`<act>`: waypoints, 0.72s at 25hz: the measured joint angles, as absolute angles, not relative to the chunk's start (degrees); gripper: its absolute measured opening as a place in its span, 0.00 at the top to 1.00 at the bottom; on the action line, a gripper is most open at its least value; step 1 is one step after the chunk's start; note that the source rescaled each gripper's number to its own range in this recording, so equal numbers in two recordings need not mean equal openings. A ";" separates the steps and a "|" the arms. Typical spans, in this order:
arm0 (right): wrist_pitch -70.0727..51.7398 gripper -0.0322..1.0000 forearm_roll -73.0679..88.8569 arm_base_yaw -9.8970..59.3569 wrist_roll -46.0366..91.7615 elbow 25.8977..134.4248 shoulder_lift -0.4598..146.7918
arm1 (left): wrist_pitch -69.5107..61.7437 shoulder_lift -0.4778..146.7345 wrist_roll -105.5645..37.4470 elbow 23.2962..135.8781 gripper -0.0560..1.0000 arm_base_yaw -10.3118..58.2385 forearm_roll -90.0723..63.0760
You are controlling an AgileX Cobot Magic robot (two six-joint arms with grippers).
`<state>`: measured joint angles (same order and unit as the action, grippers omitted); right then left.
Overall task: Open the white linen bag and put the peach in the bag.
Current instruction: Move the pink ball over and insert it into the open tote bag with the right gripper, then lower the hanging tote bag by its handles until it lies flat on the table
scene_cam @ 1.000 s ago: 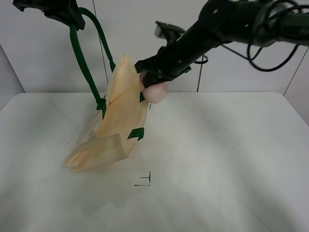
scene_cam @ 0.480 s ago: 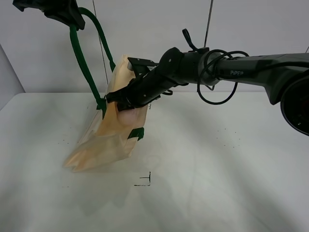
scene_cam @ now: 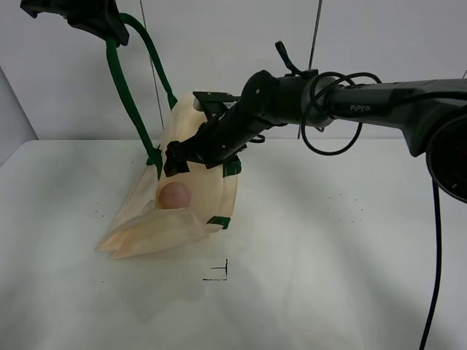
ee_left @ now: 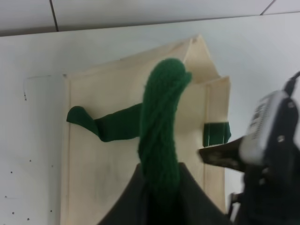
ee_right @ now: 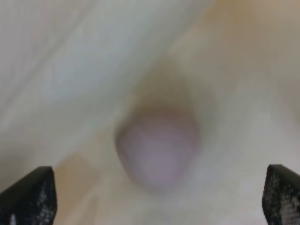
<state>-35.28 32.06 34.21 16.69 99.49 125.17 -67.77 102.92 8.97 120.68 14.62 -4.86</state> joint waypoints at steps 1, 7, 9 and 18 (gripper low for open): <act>-37.02 0.03 29.57 33.34 14.35 99.53 124.43 | -67.77 102.92 8.97 120.68 0.95 14.62 -4.86; -48.80 0.03 14.54 27.76 -0.62 99.78 122.45 | -67.77 102.92 8.97 120.68 0.95 14.62 -4.86; -52.03 0.03 11.77 25.57 -2.52 99.78 122.45 | -67.77 102.92 8.97 120.68 0.95 14.62 -4.86; -58.62 0.03 3.34 11.70 -2.84 99.78 122.45 | -67.77 102.92 8.97 120.68 0.95 14.62 -4.86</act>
<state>-58.62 3.34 11.70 -2.84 99.78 122.45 -67.77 102.92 8.97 120.68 14.62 -4.86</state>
